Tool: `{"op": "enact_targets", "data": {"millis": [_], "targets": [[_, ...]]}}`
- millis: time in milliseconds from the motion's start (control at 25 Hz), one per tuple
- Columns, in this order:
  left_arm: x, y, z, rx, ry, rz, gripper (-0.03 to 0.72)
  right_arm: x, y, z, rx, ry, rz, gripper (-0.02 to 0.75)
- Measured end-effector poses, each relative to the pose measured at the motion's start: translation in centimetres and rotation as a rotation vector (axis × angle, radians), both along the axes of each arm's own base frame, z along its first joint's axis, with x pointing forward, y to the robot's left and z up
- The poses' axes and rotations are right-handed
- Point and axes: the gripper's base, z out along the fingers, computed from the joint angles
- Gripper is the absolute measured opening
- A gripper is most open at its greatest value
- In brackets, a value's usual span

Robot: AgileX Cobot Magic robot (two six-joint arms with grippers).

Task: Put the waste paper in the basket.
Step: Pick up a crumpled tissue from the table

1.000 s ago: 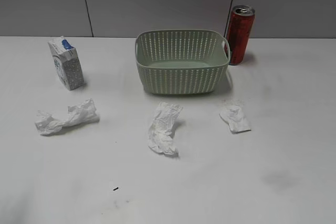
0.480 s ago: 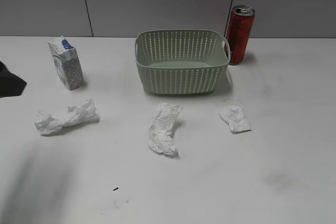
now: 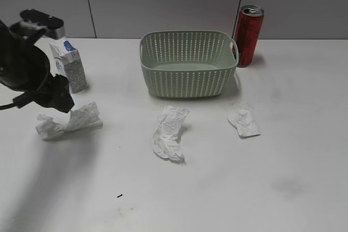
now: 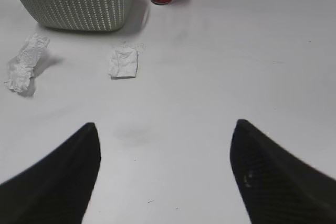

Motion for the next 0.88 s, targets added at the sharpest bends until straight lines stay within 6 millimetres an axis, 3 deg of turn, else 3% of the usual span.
{"op": "enact_targets", "data": {"millis": [160,400,680,760,880], "targets": [[1.3,-0.7,-2.9,0.029,0.072,-0.015,0.593,0.0,0.0,0.0,0.000,0.000,0.000,0.586],[1.6,-0.6,-7.1,0.087,0.186,-0.038,0.593,0.0,0.0,0.0,0.000,0.000,0.000,0.586],[1.8,-0.7,-7.6,0.090,0.196,-0.038,0.578,0.0,0.0,0.0,0.000,0.000,0.000,0.586],[1.8,-0.7,-7.6,0.092,0.189,-0.039,0.525,0.0,0.0,0.0,0.000,0.000,0.000,0.586],[2.0,-0.7,-7.7,0.092,0.172,-0.036,0.330,0.0,0.0,0.0,0.000,0.000,0.000,0.586]]}}
